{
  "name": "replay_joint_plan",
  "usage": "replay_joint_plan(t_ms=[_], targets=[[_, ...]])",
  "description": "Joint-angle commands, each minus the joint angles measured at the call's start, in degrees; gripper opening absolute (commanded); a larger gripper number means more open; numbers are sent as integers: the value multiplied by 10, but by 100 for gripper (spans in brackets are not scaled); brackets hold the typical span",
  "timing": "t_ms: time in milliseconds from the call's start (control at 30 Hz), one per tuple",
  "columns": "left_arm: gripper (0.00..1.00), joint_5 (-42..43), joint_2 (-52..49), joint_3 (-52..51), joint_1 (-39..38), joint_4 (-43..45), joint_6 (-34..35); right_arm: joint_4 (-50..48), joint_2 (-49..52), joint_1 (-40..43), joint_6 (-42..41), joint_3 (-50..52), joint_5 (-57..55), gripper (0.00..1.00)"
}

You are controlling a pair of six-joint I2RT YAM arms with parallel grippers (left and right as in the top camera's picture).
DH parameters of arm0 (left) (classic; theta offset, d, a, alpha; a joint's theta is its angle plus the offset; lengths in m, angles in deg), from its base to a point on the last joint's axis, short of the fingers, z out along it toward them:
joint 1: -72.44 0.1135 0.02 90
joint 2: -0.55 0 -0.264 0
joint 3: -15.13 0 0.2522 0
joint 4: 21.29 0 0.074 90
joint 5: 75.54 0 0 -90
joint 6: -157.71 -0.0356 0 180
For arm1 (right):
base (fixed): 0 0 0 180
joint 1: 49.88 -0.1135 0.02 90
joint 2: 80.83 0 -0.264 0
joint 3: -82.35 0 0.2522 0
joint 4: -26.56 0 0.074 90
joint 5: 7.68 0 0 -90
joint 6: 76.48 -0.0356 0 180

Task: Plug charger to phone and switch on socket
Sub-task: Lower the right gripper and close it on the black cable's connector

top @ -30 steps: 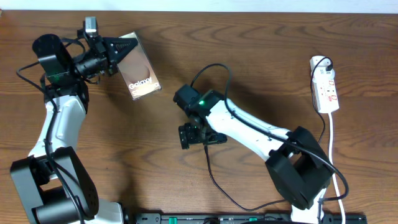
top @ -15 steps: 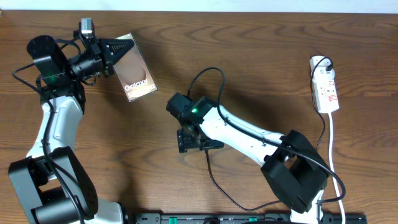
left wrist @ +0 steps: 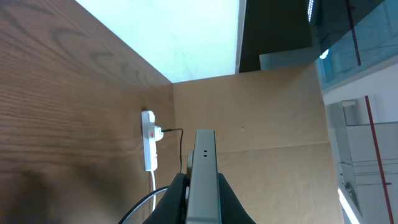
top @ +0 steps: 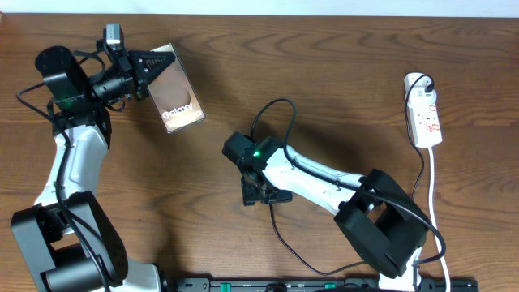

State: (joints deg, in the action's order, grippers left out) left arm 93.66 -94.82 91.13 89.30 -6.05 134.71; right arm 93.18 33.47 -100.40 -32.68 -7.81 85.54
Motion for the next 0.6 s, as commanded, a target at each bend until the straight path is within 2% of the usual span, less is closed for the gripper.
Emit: replay_joint_plan(t_ms=[0,100,567], targets=[[7,12,11,13,2,7,-8,-5,5,-3,-5,5,-16,62],[7,12,11,13,2,7,-8,-8,5,-3,-5,9,-16,58],[7,12,11,13,2,7,-8,-41,5,-3,-12,44,-12,56]])
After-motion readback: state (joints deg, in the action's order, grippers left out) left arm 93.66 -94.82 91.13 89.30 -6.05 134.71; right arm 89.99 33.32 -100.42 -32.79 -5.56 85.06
